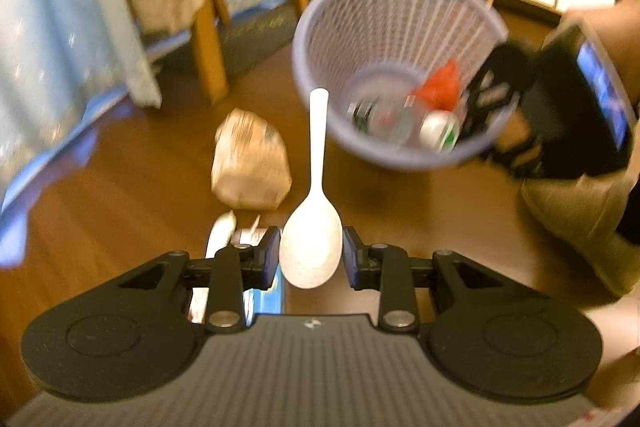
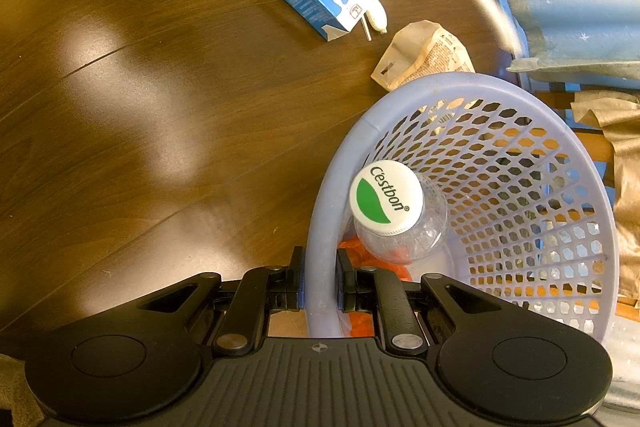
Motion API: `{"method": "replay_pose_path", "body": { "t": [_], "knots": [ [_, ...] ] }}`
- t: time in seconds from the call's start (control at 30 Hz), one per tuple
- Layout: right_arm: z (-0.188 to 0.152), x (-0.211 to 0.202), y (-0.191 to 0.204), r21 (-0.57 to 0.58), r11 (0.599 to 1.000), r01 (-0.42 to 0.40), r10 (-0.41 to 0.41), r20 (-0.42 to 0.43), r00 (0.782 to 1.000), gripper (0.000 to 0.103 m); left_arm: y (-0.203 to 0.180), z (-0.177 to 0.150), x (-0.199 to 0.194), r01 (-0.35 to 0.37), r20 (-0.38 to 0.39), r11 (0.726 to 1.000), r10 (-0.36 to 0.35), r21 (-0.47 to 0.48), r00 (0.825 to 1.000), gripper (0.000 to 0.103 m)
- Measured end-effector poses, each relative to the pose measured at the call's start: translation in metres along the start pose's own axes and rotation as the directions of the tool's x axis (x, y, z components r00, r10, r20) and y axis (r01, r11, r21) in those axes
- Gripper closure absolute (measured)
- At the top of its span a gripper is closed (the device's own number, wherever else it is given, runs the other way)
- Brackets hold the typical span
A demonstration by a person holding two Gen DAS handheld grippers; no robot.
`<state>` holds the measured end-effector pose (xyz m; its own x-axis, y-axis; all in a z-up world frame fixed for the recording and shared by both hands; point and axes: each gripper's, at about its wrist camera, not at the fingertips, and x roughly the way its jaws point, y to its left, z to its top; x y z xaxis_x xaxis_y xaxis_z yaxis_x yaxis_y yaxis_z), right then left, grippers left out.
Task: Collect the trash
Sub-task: 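Carry the white spoon into the basket and open the left gripper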
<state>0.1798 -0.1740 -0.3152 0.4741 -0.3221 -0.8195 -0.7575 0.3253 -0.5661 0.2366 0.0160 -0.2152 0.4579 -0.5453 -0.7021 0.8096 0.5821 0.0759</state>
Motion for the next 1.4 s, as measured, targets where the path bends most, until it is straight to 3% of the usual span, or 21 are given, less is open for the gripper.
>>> {"method": "replay_pose_path", "body": {
  "t": [0.23,0.6,0.8,1.0,1.4],
  "knots": [
    [-0.001,0.0,-0.001,0.007,1.0,0.0,0.0,0.004,1.0,0.093,-0.021,0.055,0.002,0.051,0.064,0.997,-0.054,0.058,0.996,0.075],
    [-0.004,0.001,-0.003,0.02,1.0,-0.004,0.004,0.012,1.0,0.093,-0.044,0.102,0.043,0.095,0.066,0.983,-0.106,0.159,0.992,0.075],
    [-0.005,0.001,-0.004,0.03,1.0,-0.007,0.006,0.017,1.0,0.093,-0.045,0.121,0.074,0.118,0.083,0.987,-0.128,0.113,0.988,0.069],
    [-0.007,0.0,-0.004,0.036,0.999,-0.008,0.007,0.023,1.0,0.093,-0.034,0.124,0.069,0.068,0.102,0.994,-0.077,0.091,0.992,0.069],
    [-0.007,-0.001,-0.003,0.022,1.0,0.001,-0.002,0.021,1.0,0.093,-0.001,0.084,0.056,-0.025,0.054,0.999,0.023,0.022,0.998,0.069]
  ]
}}
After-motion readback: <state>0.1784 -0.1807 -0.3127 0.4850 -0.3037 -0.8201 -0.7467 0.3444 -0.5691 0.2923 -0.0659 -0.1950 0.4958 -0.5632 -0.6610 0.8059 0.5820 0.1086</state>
